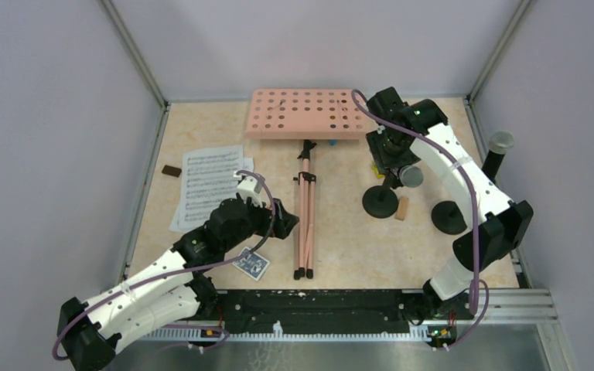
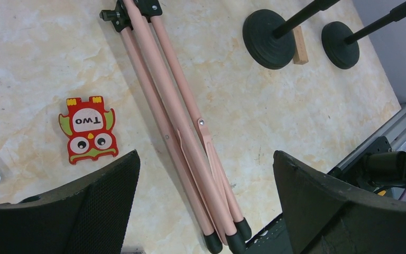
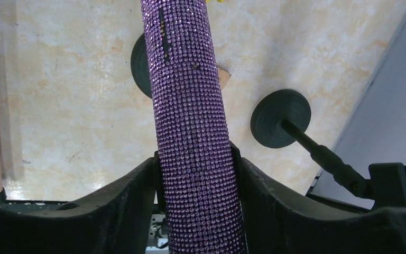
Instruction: Pack up the instrument practice props
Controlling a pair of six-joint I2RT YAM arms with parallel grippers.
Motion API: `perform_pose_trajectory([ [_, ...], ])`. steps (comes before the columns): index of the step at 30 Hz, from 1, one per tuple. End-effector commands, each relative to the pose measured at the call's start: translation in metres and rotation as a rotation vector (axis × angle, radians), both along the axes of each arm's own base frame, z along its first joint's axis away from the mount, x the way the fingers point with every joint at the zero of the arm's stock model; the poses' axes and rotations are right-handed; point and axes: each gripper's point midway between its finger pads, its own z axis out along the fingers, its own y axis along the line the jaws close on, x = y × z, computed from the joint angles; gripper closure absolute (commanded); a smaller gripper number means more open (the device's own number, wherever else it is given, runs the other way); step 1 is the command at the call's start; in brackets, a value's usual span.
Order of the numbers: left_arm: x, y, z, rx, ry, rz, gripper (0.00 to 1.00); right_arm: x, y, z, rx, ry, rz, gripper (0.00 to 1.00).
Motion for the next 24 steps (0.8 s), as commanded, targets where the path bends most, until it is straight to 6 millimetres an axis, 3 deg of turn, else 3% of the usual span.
perform_pose_trajectory([
  [1, 0.002, -0.007, 0.007, -0.044, -0.019, -0.012, 0.01, -0.006, -0.009, 0.007, -0.007, -0.016, -0.026, 0.52],
  [6, 0.002, -0.005, 0.005, -0.039, -0.015, -0.004, 0.01, -0.003, -0.011, 0.015, -0.012, -0.046, -0.033, 0.86],
  [9, 0.001, -0.004, 0.004, -0.037, -0.011, -0.001, 0.01, 0.0, -0.006, 0.03, 0.031, -0.091, -0.02, 0.99],
  [15, 0.002, -0.005, 0.006, -0.045, -0.015, 0.001, 0.01, -0.012, 0.035, 0.058, 0.233, -0.135, 0.138, 1.0],
  [20, 0.003, -0.007, 0.01, -0.056, -0.021, -0.006, 0.01, -0.032, 0.063, 0.046, 0.209, -0.097, 0.278, 1.0],
  [24, 0.002, -0.012, 0.016, -0.072, -0.03, -0.026, 0.01, -0.029, 0.082, 0.039, 0.172, -0.083, 0.322, 1.0],
])
